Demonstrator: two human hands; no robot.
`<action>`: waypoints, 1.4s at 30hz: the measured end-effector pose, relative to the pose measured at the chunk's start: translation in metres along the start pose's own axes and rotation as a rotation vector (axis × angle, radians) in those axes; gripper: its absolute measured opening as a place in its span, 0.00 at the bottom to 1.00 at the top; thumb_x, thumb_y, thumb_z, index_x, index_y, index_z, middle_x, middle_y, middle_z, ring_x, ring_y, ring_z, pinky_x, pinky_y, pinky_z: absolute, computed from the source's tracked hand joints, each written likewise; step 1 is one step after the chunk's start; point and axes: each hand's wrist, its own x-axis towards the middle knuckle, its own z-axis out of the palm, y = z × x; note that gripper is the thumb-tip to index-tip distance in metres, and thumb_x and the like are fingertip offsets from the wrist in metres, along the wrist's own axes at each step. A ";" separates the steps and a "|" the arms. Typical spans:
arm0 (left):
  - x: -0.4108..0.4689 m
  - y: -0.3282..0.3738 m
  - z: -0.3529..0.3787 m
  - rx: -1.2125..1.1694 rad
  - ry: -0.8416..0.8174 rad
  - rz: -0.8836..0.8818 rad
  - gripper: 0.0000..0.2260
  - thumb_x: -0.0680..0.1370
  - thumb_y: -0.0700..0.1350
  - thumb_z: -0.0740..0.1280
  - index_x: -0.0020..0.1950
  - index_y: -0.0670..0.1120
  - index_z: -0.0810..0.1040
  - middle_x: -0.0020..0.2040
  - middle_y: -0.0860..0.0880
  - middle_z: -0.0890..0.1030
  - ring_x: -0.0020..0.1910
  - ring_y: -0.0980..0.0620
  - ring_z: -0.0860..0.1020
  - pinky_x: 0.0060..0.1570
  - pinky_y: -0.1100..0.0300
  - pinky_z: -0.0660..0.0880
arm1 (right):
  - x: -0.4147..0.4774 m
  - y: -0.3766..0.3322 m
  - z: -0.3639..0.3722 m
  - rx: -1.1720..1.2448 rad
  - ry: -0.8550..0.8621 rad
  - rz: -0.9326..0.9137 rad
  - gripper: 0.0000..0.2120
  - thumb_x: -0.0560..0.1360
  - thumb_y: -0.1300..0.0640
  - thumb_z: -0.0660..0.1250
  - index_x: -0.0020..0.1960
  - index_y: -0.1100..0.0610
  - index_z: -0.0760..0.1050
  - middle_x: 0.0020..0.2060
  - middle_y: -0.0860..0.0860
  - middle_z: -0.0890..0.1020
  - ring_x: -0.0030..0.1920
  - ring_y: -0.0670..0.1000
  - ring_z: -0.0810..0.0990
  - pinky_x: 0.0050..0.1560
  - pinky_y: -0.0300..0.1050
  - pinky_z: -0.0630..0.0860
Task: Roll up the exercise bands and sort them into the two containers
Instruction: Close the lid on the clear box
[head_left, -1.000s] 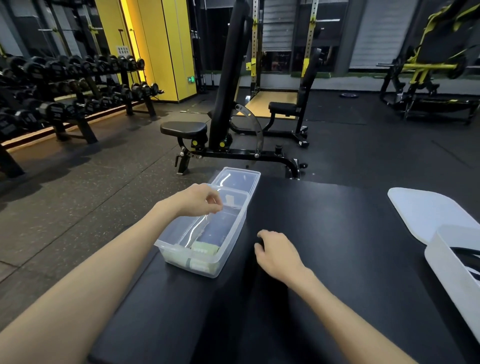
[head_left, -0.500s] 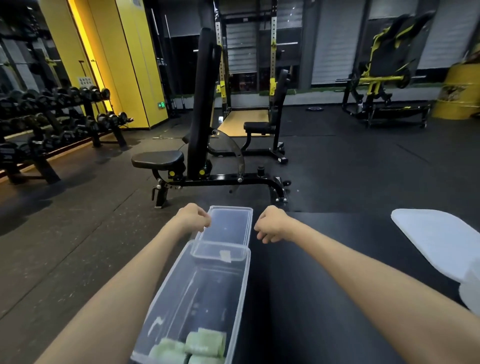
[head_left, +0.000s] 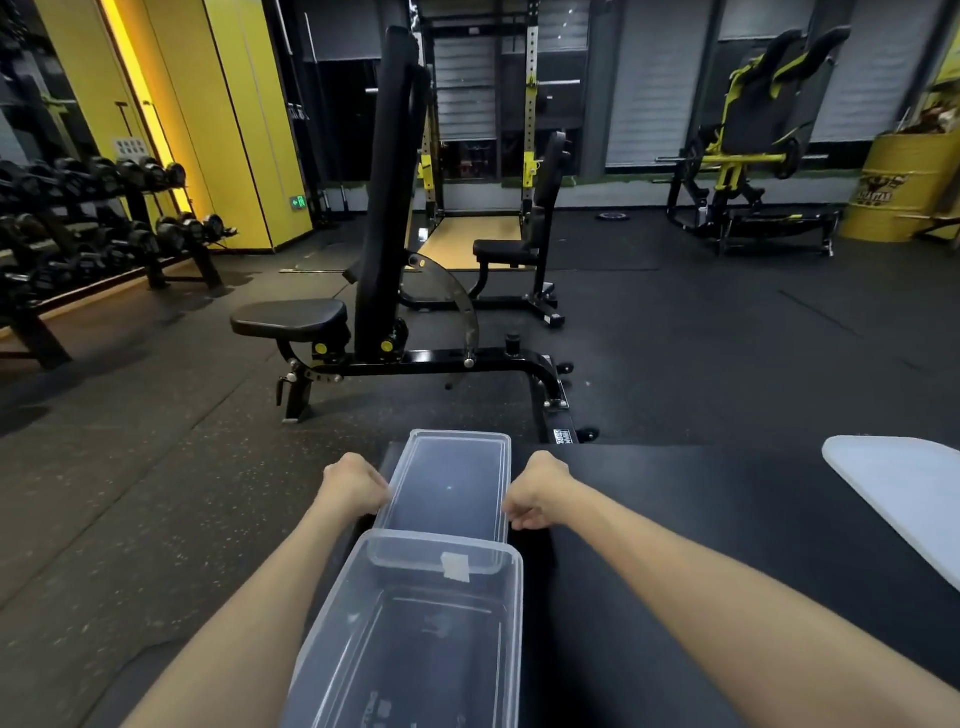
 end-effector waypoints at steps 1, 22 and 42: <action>0.000 -0.001 0.001 -0.007 0.002 0.002 0.04 0.72 0.38 0.69 0.43 0.41 0.84 0.45 0.42 0.83 0.48 0.47 0.79 0.50 0.57 0.77 | 0.002 0.001 0.001 0.005 0.002 0.007 0.07 0.67 0.71 0.69 0.37 0.63 0.73 0.37 0.59 0.81 0.29 0.52 0.80 0.20 0.36 0.72; -0.089 -0.009 -0.044 -0.235 0.230 0.293 0.05 0.68 0.43 0.77 0.39 0.49 0.83 0.37 0.52 0.84 0.42 0.55 0.81 0.49 0.55 0.77 | -0.092 0.024 -0.038 -0.140 0.296 -0.731 0.07 0.69 0.64 0.65 0.35 0.55 0.78 0.31 0.47 0.80 0.34 0.46 0.78 0.34 0.36 0.74; -0.216 -0.070 -0.043 -0.379 0.149 0.283 0.07 0.75 0.45 0.68 0.47 0.55 0.85 0.43 0.60 0.84 0.46 0.65 0.80 0.47 0.66 0.75 | -0.170 0.097 0.023 -0.515 0.407 -1.034 0.15 0.64 0.77 0.62 0.34 0.59 0.63 0.34 0.52 0.69 0.27 0.51 0.61 0.24 0.48 0.64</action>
